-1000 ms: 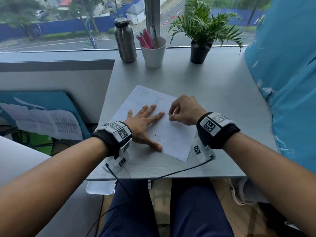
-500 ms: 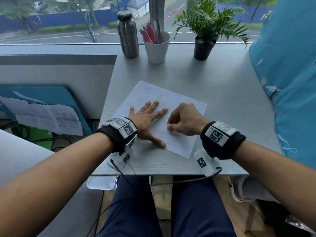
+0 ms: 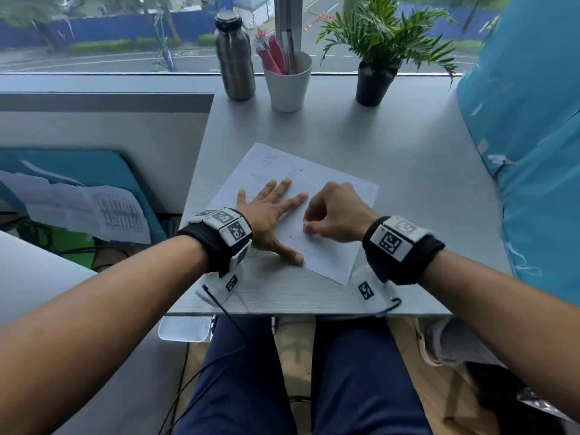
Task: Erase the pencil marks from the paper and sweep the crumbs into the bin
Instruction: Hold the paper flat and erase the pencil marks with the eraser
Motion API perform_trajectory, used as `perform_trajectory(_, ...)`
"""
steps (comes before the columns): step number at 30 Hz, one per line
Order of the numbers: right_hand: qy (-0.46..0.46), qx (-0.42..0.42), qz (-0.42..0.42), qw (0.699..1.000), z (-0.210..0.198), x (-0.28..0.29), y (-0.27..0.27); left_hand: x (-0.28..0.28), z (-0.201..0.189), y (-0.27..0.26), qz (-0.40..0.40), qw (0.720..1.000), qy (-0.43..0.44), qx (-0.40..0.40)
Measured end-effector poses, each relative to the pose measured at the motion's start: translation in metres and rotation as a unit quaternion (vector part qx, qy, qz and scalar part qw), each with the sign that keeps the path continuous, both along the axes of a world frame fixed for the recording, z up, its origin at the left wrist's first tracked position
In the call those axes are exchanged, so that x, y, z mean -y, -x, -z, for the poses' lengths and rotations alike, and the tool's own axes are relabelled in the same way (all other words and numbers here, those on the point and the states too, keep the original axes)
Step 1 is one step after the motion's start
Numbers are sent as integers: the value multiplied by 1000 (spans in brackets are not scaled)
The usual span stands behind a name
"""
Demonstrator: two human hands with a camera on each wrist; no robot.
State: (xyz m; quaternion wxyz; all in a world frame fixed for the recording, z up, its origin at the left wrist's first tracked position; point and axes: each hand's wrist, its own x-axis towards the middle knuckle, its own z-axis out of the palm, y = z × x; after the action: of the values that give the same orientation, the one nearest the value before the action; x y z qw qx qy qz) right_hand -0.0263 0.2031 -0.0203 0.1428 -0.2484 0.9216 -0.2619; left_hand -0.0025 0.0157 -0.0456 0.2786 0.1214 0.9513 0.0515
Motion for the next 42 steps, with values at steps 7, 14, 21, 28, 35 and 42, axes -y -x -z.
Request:
perform_trajectory(7, -5, -6, 16, 1000, -1, 6, 1, -1, 0, -1, -3, 1000, -6, -3)
perform_trajectory(14, -8, -21, 66, 998, -3, 3, 16, -1, 0, 0, -4, 1000, -2, 2)
perform_trajectory(21, -20, -25, 71, 997, -7, 2, 20, -2, -3, 0, -2, 1000, 1, 5)
perform_trajectory(28, -16, -2, 51, 999, -3, 2, 15, -2, -3, 1, 1, 1000, 3, 8)
perform_trajectory(35, -20, 0, 46, 999, -2, 7, 18, -2, -3, 1, 4, 1000, 4, 9)
perform_trajectory(42, -24, -6, 29, 999, 0, 11, 19, -2, -3, 1, 6, 1000, 0, 8)
